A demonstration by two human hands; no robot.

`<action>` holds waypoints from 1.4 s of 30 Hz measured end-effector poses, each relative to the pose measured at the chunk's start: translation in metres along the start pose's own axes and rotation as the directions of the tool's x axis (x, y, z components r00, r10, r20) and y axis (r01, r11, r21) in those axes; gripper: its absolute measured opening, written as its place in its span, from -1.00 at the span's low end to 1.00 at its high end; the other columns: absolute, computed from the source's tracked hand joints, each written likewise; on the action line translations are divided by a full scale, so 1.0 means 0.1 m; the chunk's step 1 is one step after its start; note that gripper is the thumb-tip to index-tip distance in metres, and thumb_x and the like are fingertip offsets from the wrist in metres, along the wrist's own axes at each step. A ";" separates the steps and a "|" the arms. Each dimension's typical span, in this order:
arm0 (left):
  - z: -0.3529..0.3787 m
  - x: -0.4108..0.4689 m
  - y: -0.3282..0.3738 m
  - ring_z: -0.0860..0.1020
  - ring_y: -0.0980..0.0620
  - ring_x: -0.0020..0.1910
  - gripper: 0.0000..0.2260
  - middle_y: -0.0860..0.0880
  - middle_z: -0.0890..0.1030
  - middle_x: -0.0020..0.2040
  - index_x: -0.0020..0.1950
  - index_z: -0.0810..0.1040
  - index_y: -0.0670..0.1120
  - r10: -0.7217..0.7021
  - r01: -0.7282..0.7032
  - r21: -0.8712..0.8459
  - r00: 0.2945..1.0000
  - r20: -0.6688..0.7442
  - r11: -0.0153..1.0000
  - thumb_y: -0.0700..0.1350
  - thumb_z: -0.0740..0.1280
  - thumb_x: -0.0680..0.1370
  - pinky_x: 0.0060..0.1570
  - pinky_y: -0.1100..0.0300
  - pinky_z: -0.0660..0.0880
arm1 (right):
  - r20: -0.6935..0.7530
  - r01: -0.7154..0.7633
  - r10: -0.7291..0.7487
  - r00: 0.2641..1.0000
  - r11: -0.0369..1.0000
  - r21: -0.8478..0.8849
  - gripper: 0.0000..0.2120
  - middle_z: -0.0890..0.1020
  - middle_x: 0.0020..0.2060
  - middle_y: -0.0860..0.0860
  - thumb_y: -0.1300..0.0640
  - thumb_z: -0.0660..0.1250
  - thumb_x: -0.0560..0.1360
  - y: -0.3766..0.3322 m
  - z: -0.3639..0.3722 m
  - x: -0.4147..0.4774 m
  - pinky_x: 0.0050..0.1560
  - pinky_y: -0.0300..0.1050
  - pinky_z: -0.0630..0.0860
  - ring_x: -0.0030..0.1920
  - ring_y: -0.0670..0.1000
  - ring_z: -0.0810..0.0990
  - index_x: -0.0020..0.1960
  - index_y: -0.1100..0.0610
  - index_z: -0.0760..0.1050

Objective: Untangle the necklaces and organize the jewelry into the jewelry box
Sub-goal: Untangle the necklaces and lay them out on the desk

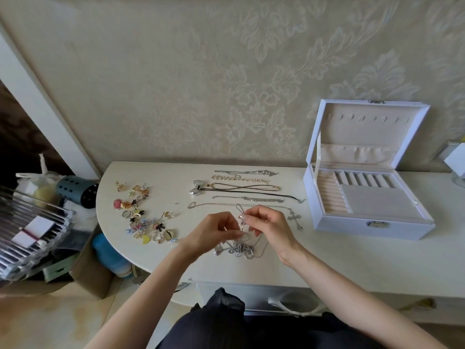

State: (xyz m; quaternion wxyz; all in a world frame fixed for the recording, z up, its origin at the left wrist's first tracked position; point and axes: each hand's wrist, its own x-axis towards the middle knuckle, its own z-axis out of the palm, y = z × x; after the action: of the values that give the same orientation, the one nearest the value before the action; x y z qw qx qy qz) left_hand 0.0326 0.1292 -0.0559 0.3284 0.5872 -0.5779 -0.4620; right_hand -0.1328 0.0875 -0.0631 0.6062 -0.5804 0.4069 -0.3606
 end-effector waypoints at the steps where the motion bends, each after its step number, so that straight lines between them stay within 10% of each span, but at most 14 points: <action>1: 0.00 0.00 -0.01 0.42 0.23 -0.41 -0.90 0.06 0.56 -0.33 -0.17 0.53 -0.14 0.002 -0.002 0.025 1.000 -0.019 1.000 -0.20 0.43 0.47 -0.38 0.40 0.33 | -0.004 -0.003 0.003 1.000 1.000 -0.007 -0.94 0.59 -0.34 -0.06 0.19 0.41 0.45 0.00 0.00 0.00 -0.30 -0.31 0.42 -0.30 -0.10 0.49 -0.12 0.19 0.61; 9: 0.03 0.02 0.06 0.55 0.19 -0.33 -0.79 -0.07 0.66 -0.07 0.10 0.45 -0.21 0.034 -0.031 -0.082 0.999 0.028 0.996 -0.31 0.37 0.50 -0.33 0.37 0.42 | -0.019 0.010 -0.012 1.000 0.998 -0.068 -0.86 0.59 -0.10 0.09 0.17 0.33 0.52 0.00 0.00 0.02 -0.29 -0.34 0.40 -0.24 -0.13 0.49 -0.09 0.13 0.68; 16: 0.05 0.02 0.10 0.36 0.24 -0.48 -0.85 0.01 0.51 -0.36 -0.17 0.57 -0.16 0.026 -0.026 -0.084 1.000 -0.006 0.996 -0.16 0.30 0.57 -0.42 0.43 0.27 | -0.072 -0.009 0.008 0.997 1.000 -0.010 -0.86 0.67 -0.24 -0.01 0.25 0.29 0.53 0.00 -0.05 0.02 -0.33 -0.28 0.45 -0.32 -0.11 0.54 -0.07 0.21 0.63; 42: -0.07 0.00 0.33 0.55 0.06 -0.21 -0.86 -0.02 0.62 -0.24 -0.26 0.64 -0.03 0.234 -0.249 -0.433 0.968 -0.088 0.866 -0.13 0.31 0.46 -0.03 0.27 0.45 | -0.282 -0.293 0.216 0.935 0.918 -0.267 -0.92 0.64 -0.34 0.06 0.27 0.31 0.48 0.29 -0.16 0.09 -0.54 -0.32 0.33 -0.48 -0.05 0.48 -0.11 0.21 0.59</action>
State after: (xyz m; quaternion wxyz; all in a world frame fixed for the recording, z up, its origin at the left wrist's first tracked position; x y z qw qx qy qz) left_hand 0.0265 0.1243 -0.0230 0.5175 0.4281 -0.5215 -0.5264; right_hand -0.1452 0.0747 -0.0924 0.4960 -0.5591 0.6022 -0.2806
